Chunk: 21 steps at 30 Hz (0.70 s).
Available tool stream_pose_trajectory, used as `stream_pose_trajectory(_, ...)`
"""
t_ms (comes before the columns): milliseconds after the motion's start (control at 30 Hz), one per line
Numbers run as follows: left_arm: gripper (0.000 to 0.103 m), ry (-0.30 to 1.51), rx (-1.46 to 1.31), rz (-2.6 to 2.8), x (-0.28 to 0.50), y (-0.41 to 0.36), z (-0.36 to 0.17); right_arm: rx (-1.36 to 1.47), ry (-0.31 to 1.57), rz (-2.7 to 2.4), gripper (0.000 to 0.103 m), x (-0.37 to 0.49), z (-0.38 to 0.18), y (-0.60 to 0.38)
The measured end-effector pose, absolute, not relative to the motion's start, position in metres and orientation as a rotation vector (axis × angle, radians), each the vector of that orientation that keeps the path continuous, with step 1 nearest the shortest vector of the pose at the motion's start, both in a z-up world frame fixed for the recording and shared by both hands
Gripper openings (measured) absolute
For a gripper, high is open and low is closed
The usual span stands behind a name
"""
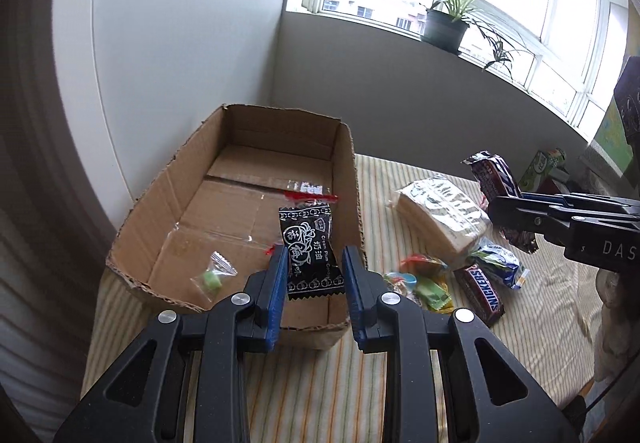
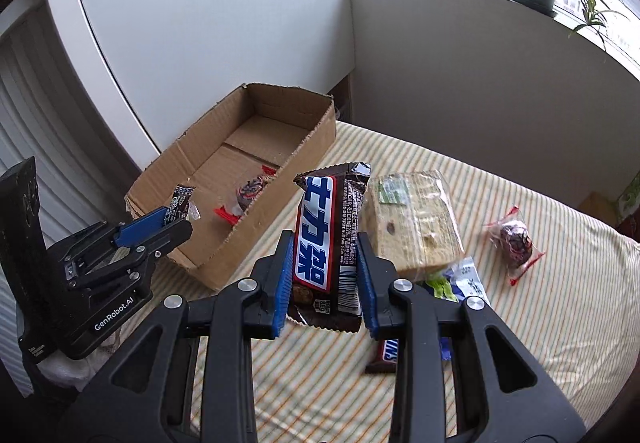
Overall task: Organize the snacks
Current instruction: 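Carry both items into the cardboard box and open both tools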
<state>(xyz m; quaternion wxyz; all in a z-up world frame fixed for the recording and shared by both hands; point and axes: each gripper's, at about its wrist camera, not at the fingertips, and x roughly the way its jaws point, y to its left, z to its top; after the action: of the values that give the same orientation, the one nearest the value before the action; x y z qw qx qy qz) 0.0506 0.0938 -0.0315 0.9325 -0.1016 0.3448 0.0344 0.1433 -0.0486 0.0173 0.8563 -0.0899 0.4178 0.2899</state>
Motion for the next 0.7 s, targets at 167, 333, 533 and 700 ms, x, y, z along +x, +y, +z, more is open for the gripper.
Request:
stream_pose_trajectory(167,0.026,0.699,-0.212,0.107,0.054,0.112,-0.032,-0.196,0.872,0.645,0.03,0.162,0.017,-0.017)
stream_pose_trajectory(333,0.026,0.709,-0.221,0.123,0.058,0.125,-0.036,-0.208,0.878,0.678,0.03,0.177,0.01,0.013)
stream_pose_trajectory(533,0.026,0.717,-0.228,0.14,0.063,0.135,-0.039,-0.231,0.91,0.721,0.03,0.189,-0.006,0.045)
stream_pose_trajectory(700,0.026,0.729,-0.232,0.151,0.068,0.141,-0.041,-0.24,0.929,0.734,0.03,0.196,-0.019,0.061)
